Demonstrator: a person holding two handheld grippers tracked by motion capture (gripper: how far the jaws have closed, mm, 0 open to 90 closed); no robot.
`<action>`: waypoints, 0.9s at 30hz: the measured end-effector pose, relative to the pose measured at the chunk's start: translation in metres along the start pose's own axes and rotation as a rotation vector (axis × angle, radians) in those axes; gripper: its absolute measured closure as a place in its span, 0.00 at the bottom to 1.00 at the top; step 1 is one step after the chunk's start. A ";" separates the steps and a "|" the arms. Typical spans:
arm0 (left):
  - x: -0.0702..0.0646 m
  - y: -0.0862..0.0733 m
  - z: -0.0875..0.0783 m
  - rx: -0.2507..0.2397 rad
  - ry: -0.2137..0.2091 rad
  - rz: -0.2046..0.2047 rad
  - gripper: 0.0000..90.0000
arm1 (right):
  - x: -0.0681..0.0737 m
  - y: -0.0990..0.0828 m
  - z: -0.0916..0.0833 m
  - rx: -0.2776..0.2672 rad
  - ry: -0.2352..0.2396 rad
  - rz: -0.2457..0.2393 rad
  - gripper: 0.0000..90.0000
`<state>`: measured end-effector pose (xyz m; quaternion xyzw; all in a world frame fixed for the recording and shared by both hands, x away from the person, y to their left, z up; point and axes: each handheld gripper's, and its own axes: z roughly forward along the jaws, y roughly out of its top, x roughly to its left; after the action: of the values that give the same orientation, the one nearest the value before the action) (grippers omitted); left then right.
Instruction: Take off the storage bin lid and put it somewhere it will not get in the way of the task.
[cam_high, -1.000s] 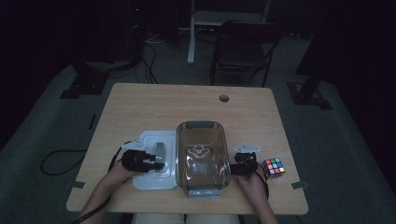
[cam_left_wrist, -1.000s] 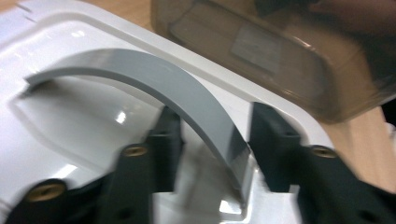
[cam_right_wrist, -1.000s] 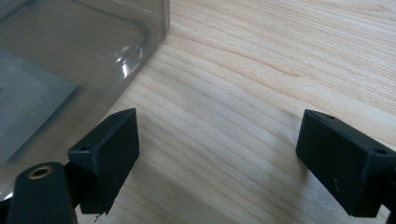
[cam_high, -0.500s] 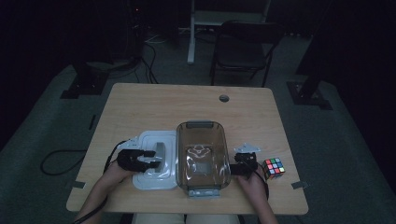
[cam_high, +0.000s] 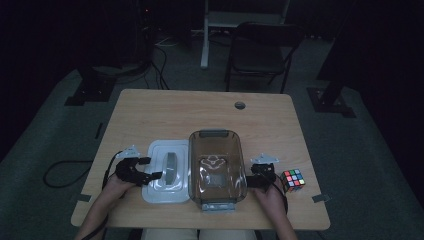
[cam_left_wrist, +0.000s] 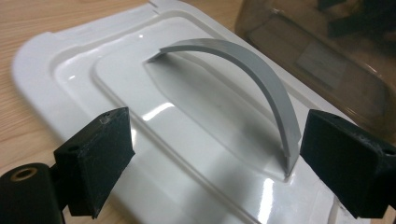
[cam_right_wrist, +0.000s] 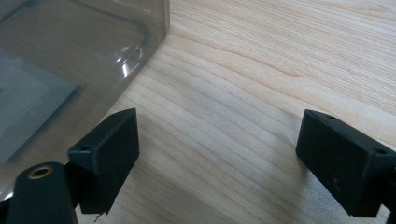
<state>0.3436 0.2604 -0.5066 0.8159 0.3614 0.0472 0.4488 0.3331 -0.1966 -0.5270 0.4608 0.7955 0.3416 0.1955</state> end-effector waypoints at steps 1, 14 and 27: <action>0.000 -0.001 -0.001 0.008 0.000 -0.007 0.06 | 0.000 0.000 0.000 0.000 0.000 0.000 0.14; 0.004 -0.012 -0.025 -0.054 0.207 -0.066 0.01 | 0.000 0.000 0.000 0.000 0.000 0.000 0.14; 0.016 -0.032 -0.041 -0.083 0.414 -0.215 0.01 | 0.000 0.000 0.000 0.000 0.000 -0.001 0.15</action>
<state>0.3217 0.3099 -0.5110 0.7265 0.5283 0.1803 0.4008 0.3331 -0.1966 -0.5270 0.4603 0.7957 0.3415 0.1958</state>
